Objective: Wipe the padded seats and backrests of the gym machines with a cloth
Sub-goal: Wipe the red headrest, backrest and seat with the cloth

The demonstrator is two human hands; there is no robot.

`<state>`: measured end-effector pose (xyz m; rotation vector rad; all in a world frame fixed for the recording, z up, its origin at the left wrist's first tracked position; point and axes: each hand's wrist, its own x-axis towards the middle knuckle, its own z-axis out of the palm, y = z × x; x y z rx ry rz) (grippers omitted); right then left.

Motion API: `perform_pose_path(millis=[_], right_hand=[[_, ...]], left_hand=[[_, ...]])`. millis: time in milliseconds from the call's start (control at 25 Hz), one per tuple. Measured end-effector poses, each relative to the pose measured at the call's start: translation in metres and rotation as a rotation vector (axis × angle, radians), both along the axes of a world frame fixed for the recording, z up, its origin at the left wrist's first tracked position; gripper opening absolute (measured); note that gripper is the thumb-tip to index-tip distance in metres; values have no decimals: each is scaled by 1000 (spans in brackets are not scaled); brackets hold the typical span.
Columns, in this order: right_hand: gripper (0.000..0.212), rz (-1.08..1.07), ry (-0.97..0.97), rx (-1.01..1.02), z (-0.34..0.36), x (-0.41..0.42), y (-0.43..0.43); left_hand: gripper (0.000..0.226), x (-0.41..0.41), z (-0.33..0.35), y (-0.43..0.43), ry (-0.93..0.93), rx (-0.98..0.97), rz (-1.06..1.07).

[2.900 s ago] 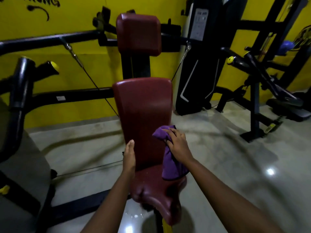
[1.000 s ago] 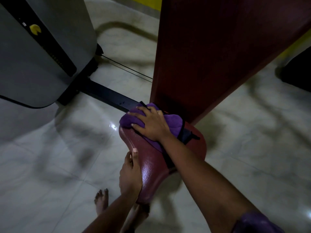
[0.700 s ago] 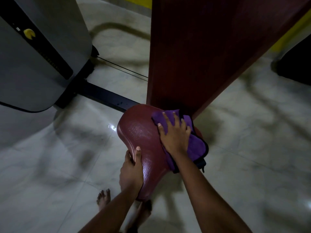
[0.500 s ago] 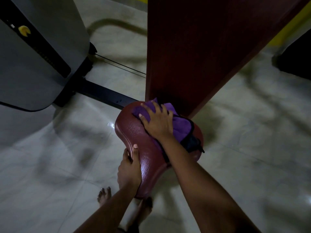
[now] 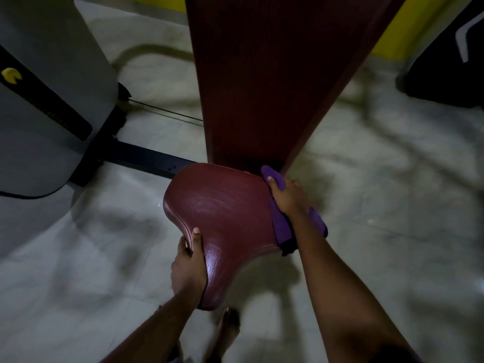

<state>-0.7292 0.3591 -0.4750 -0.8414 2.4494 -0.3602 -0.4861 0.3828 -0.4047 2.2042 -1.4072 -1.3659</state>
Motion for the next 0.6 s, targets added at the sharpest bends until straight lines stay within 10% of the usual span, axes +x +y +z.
perform_pose_path(millis=[360, 600], right_hand=[[66, -1101, -335, -267, 14, 92, 53], [85, -1021, -408, -260, 33, 172, 52]], left_hand=[[66, 3, -8, 1, 20, 31, 29], [64, 9, -12, 0, 170, 65, 16]])
